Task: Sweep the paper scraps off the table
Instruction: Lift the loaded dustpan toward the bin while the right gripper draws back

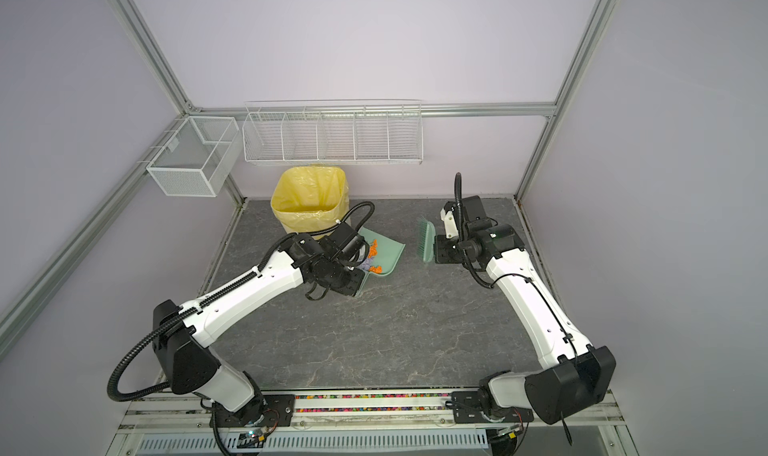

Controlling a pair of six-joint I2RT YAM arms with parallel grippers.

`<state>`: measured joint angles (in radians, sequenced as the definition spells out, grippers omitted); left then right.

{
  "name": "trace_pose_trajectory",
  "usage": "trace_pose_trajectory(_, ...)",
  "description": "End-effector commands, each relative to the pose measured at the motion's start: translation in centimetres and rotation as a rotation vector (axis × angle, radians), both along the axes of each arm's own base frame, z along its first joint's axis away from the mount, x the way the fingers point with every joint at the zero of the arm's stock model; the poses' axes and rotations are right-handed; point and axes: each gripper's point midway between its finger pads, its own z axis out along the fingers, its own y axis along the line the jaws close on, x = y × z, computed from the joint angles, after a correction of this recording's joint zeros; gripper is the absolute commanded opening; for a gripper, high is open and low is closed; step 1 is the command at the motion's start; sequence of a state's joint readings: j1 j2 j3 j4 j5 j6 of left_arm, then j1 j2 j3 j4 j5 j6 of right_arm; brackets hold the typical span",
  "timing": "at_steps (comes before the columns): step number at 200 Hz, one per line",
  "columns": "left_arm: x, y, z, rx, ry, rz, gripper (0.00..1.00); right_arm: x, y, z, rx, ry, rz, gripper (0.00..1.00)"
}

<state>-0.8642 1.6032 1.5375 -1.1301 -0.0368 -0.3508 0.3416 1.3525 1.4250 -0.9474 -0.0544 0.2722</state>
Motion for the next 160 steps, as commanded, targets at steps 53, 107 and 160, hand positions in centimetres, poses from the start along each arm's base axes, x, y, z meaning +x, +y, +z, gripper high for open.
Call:
trace_pose_trajectory(53,1.6,1.0,2.7,0.089,-0.076,0.000,0.00,-0.8,-1.2,-0.3,0.020,-0.018,-0.051,0.07)
trace_pose_trajectory(107,2.8,2.1,5.4,0.135,-0.155,0.019,0.00,-1.0,-1.5,-0.4,0.025,-0.022,-0.063,0.07)
trace_pose_trajectory(160,4.3,3.8,7.2,0.208,-0.251,0.040,0.00,-1.3,-0.9,-0.8,0.056,-0.002,-0.045,0.07)
